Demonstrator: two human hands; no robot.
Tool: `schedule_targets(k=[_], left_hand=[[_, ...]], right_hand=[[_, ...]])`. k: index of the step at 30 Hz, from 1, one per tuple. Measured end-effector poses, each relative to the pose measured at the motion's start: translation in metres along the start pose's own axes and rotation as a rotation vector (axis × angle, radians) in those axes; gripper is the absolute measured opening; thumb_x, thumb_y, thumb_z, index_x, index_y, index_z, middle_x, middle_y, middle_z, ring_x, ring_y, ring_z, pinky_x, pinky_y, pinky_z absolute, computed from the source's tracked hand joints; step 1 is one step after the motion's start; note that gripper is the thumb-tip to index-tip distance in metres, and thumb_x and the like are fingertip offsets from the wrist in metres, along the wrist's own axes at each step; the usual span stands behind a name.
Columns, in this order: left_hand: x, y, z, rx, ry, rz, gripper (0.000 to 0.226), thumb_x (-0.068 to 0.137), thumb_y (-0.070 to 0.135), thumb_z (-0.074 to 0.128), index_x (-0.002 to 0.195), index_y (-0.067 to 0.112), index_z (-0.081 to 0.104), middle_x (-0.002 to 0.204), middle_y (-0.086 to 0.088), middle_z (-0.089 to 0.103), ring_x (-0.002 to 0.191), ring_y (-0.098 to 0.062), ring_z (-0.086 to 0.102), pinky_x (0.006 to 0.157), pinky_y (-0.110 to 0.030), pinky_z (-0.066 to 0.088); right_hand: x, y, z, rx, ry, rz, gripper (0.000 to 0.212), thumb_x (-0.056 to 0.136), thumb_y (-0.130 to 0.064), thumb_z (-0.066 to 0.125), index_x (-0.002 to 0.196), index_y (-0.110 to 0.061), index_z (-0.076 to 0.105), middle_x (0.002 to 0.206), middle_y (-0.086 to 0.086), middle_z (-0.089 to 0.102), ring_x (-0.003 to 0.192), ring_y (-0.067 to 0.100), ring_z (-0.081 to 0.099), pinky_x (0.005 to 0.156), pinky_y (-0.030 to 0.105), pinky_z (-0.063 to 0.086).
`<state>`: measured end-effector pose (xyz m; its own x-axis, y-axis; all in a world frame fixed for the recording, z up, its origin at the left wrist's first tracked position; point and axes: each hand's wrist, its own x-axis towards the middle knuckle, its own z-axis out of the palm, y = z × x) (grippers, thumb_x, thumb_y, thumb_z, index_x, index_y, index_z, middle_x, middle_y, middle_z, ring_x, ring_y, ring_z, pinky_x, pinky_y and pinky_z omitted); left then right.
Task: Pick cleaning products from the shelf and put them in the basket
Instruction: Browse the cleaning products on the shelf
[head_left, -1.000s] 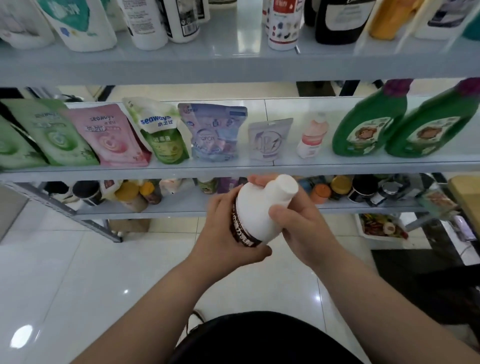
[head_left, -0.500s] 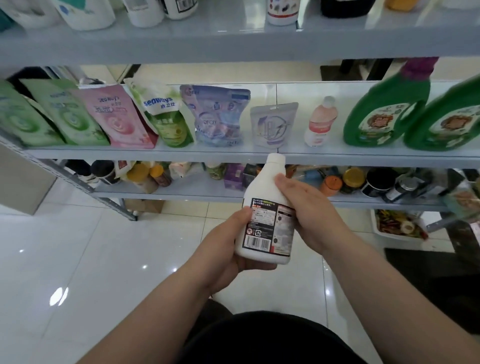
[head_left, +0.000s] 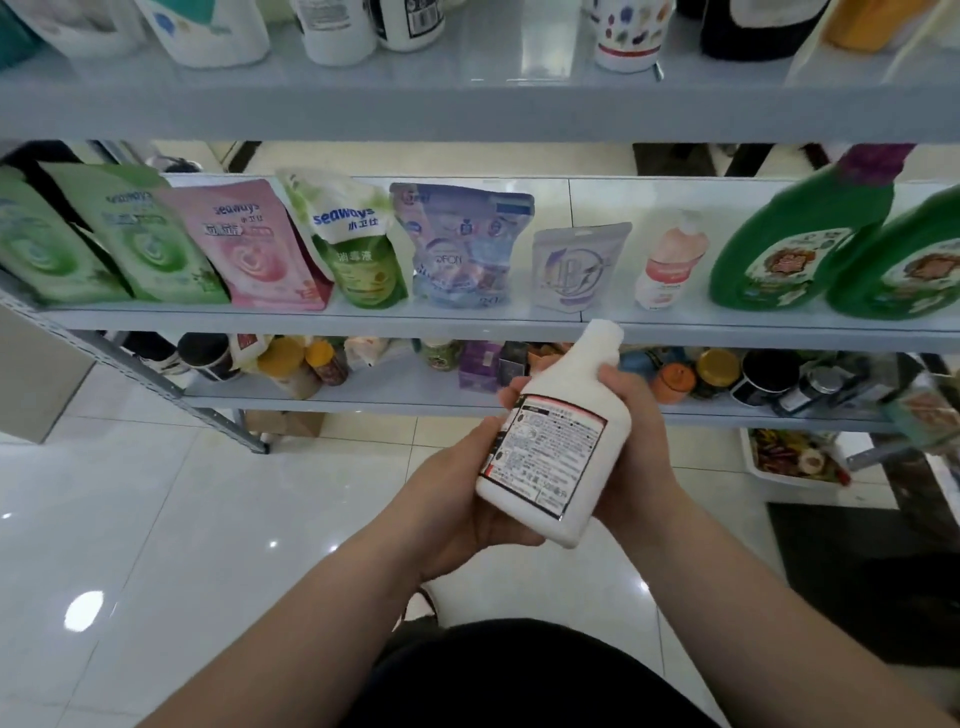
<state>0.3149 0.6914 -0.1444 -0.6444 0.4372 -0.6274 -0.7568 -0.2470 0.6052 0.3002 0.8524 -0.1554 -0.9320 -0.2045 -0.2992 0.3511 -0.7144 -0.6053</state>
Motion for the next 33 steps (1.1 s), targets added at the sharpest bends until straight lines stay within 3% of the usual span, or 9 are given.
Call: schedule_targets(k=[4,7,10,13,17,20,22,28,33], left_hand=[[0.003,0.019,-0.019,0.379,0.09,0.246,0.061,0.071,0.059,0.075,0.122,0.03,0.06,0.125,-0.006,0.07,0.109,-0.02,0.07,0.088,-0.043,0.061],[0.003,0.037,-0.038,0.746,0.114,0.527,0.076,0.055,0.067,0.077,0.124,0.051,0.05,0.131,0.011,0.053,0.113,0.003,0.059,0.089,-0.022,0.056],[0.006,0.05,-0.06,0.694,0.133,0.662,0.071,0.061,0.058,0.079,0.128,0.052,0.056,0.128,0.01,0.061,0.113,0.001,0.061,0.091,-0.023,0.054],[0.01,0.058,-0.074,0.267,0.077,0.529,0.058,0.074,0.041,0.07,0.13,0.031,0.062,0.12,-0.002,0.074,0.111,-0.023,0.071,0.093,-0.047,0.058],[0.005,0.07,-0.09,-0.195,-0.161,0.142,0.056,0.088,0.042,0.05,0.124,0.003,0.07,0.108,-0.019,0.074,0.092,-0.037,0.073,0.082,-0.045,0.06],[-0.007,0.079,-0.1,-0.251,-0.397,-0.005,0.058,0.081,0.053,0.051,0.109,0.01,0.079,0.094,-0.015,0.075,0.075,-0.04,0.074,0.045,-0.029,0.052],[-0.013,0.084,-0.107,-0.243,-0.46,-0.018,0.059,0.07,0.057,0.062,0.105,0.013,0.08,0.089,-0.012,0.075,0.069,-0.038,0.075,0.035,-0.021,0.043],[-0.02,0.089,-0.12,-0.412,-0.23,0.026,0.048,0.081,0.045,0.061,0.111,0.009,0.071,0.082,-0.013,0.076,0.063,-0.034,0.075,0.037,-0.033,0.055],[-0.024,0.098,-0.141,-0.385,-0.386,-0.138,0.064,0.088,0.061,0.049,0.118,0.01,0.075,0.097,-0.015,0.075,0.07,-0.039,0.075,0.031,-0.029,0.05]], right_hand=[[0.019,0.002,0.025,-0.238,0.13,-0.165,0.031,0.083,-0.03,0.059,0.11,-0.014,0.063,0.106,0.02,0.065,0.101,0.034,0.063,0.093,0.05,0.052],[0.031,0.004,0.044,-0.478,0.156,-0.302,0.026,0.082,-0.025,0.069,0.107,-0.024,0.064,0.096,0.001,0.068,0.09,0.019,0.066,0.081,0.039,0.057],[0.039,0.005,0.059,-0.696,0.184,-0.356,0.033,0.075,-0.045,0.077,0.107,-0.04,0.07,0.101,-0.009,0.073,0.097,0.015,0.07,0.089,0.044,0.059],[0.045,0.006,0.076,-0.771,0.184,-0.34,0.04,0.076,-0.06,0.069,0.111,-0.043,0.075,0.119,-0.005,0.073,0.114,0.021,0.068,0.102,0.054,0.054],[0.052,0.016,0.09,-0.767,0.111,-0.275,0.041,0.085,-0.054,0.062,0.121,-0.04,0.075,0.132,-0.006,0.07,0.126,0.02,0.063,0.109,0.052,0.049],[0.055,0.03,0.1,-0.806,0.055,-0.269,0.044,0.086,-0.054,0.06,0.129,-0.046,0.069,0.131,-0.007,0.07,0.119,0.014,0.066,0.097,0.038,0.055],[0.058,0.039,0.107,-0.809,0.049,-0.264,0.045,0.085,-0.053,0.061,0.13,-0.05,0.067,0.127,-0.008,0.071,0.11,0.008,0.067,0.089,0.029,0.055],[0.067,0.056,0.123,-0.769,0.143,-0.258,0.047,0.087,-0.049,0.064,0.133,-0.044,0.066,0.126,-0.01,0.071,0.112,0.009,0.069,0.088,0.031,0.056],[0.075,0.072,0.134,-0.705,0.206,-0.201,0.051,0.087,-0.049,0.058,0.136,-0.037,0.065,0.13,-0.004,0.07,0.114,0.019,0.069,0.08,0.032,0.058]])
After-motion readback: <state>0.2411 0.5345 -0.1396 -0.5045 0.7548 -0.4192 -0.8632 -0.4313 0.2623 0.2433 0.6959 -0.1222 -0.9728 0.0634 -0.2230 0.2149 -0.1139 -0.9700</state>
